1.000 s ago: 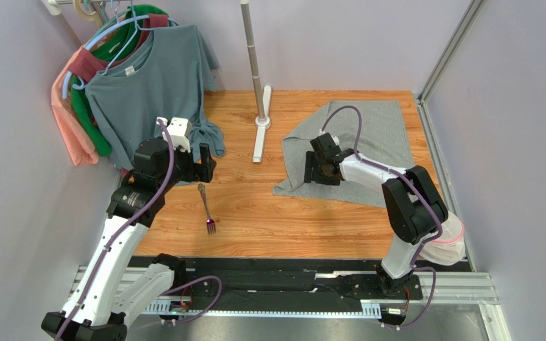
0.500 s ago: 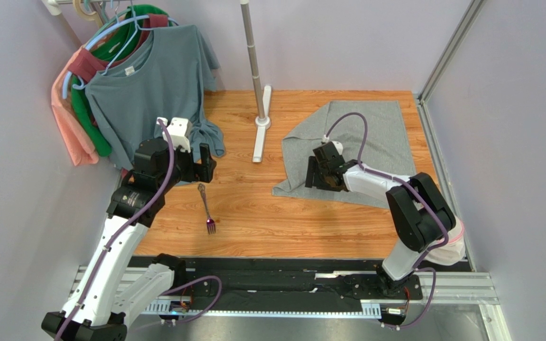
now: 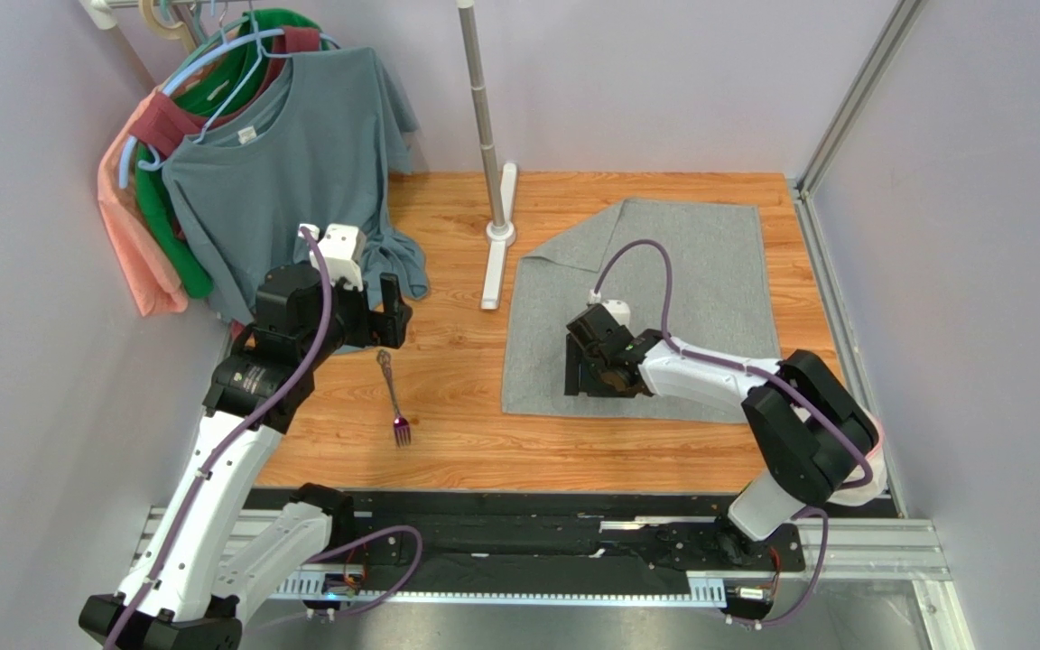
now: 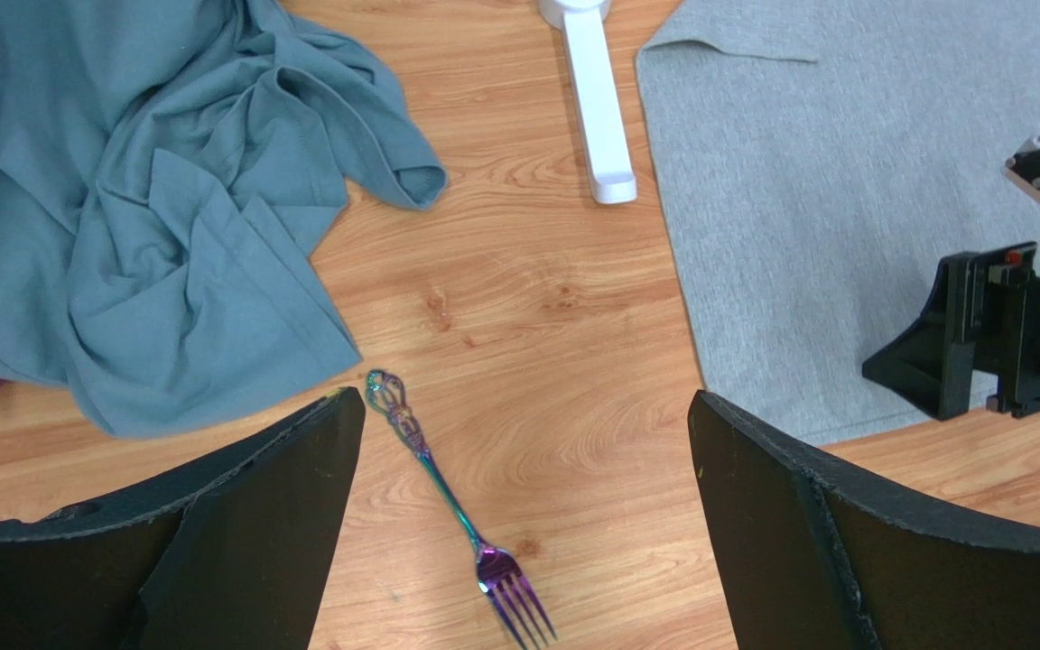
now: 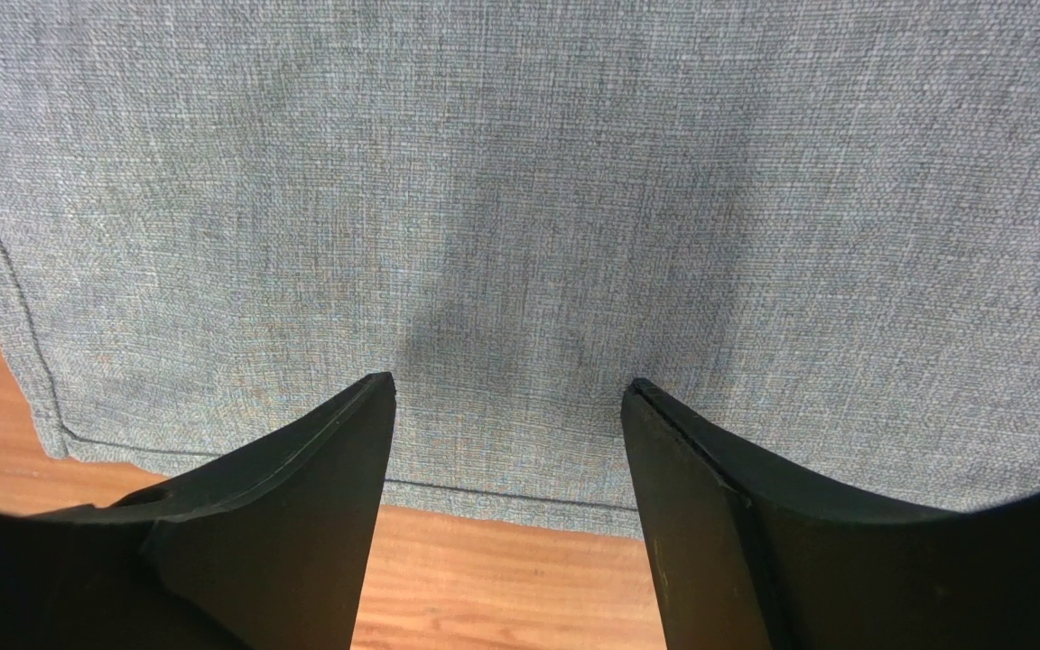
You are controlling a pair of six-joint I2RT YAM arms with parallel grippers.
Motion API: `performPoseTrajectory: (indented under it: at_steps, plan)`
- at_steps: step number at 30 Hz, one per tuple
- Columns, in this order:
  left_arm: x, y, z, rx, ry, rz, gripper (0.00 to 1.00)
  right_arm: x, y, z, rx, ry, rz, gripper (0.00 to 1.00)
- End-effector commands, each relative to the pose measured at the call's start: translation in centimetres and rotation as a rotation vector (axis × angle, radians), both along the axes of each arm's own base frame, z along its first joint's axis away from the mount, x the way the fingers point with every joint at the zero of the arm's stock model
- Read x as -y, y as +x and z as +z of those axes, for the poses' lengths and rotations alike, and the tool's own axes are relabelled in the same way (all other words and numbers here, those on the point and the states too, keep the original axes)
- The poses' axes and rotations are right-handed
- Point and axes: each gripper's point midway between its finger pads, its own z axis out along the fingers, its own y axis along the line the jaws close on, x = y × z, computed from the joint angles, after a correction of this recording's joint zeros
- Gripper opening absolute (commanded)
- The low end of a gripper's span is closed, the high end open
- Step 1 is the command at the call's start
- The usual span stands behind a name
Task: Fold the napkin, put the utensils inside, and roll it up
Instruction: Flatten the napkin out
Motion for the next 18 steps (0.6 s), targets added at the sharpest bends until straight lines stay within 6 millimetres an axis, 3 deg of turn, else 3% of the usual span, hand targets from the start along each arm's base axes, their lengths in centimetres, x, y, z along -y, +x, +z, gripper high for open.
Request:
performPoseTrajectory:
  at_steps: [1,5,6,8,9,11,12,13,15,16,17,18]
  plan:
    - [0.2,0.1,0.7,0.039,0.006,-0.019,0.99,0.9,-4.2,-1.0,-0.13,-0.037,-0.008,0.69]
    - [0.2,0.1,0.7,0.038,0.009,-0.019,0.99,-0.3,-2.4,3.6,-0.04,0.0,0.026,0.71]
    - [0.2,0.1,0.7,0.038,0.01,-0.019,0.99,-1.0,-0.6,6.2,0.031,0.02,0.021,0.71]
    - [0.1,0.2,0.6,0.037,0.012,-0.015,0.99,-0.7,1.4,8.5,0.093,0.001,0.014,0.72]
    - [0.1,0.2,0.6,0.036,0.013,-0.014,0.99,-1.3,3.2,10.7,0.146,0.029,0.008,0.72]
    - [-0.1,0.3,0.7,0.039,0.02,-0.002,0.99,-0.5,5.9,11.4,0.172,0.016,-0.024,0.71]
    - [-0.2,0.3,0.6,0.037,0.023,0.002,0.99,-0.8,7.6,12.9,0.209,0.041,-0.037,0.7]
    - [-0.2,0.3,0.5,0.034,0.024,0.004,0.99,-0.7,8.9,12.0,0.197,0.027,-0.048,0.7]
    - [-0.2,0.4,0.2,0.025,0.026,0.004,0.99,-0.2,11.8,12.0,0.211,0.045,-0.072,0.66]
    - [-0.2,0.5,0.0,0.018,0.029,0.003,0.99,-0.5,13.5,13.2,0.24,0.065,-0.083,0.66]
    - [-0.2,0.5,0.0,0.018,0.028,0.004,0.99,-0.1,15.0,11.4,0.212,0.045,-0.097,0.63]
    - [-0.1,0.6,0.0,0.015,0.029,0.004,0.99,-0.2,15.9,11.1,0.211,0.051,-0.1,0.62]
